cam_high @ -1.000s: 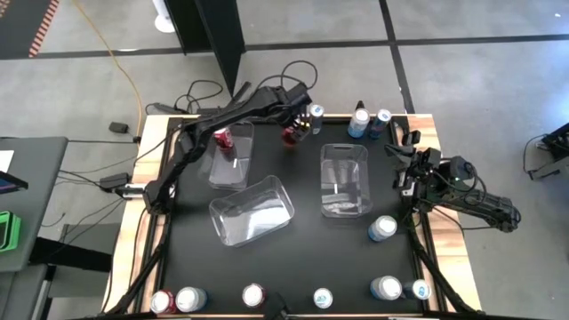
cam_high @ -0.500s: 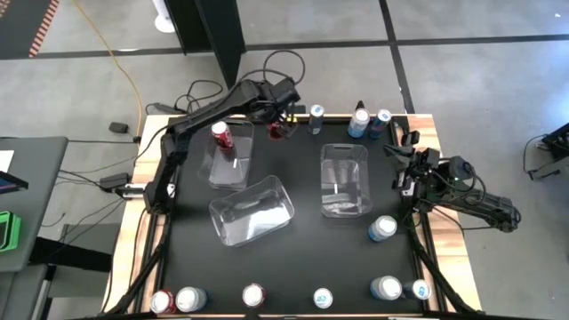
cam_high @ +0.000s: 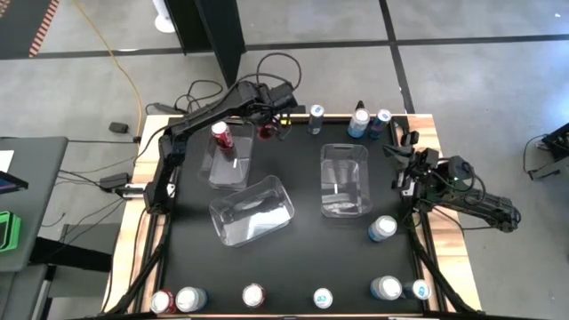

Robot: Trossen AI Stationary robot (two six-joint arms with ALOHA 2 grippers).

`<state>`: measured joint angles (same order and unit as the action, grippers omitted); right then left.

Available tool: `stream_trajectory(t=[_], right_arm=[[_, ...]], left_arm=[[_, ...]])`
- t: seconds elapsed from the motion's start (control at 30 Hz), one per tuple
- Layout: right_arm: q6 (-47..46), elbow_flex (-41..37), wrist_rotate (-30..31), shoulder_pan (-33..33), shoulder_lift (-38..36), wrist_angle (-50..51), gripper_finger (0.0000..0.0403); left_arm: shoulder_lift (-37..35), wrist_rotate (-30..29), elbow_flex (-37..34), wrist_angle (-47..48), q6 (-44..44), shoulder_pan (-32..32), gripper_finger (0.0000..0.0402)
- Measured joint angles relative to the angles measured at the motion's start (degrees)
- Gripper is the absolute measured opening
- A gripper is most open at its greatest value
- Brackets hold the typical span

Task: Sort soda cans
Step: Put the top red soda can into the left transparent bin

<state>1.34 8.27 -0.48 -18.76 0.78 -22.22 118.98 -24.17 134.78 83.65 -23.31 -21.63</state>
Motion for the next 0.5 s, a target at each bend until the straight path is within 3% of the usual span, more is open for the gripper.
stream_trajectory(t=[0.5], right_arm=[[0.2, 0.0, 0.0, 0.0, 0.0, 0.8, 0.0047]], left_arm=[[-1.9, -2.9, 0.0, 4.1, -2.4, 1.2, 0.0303]])
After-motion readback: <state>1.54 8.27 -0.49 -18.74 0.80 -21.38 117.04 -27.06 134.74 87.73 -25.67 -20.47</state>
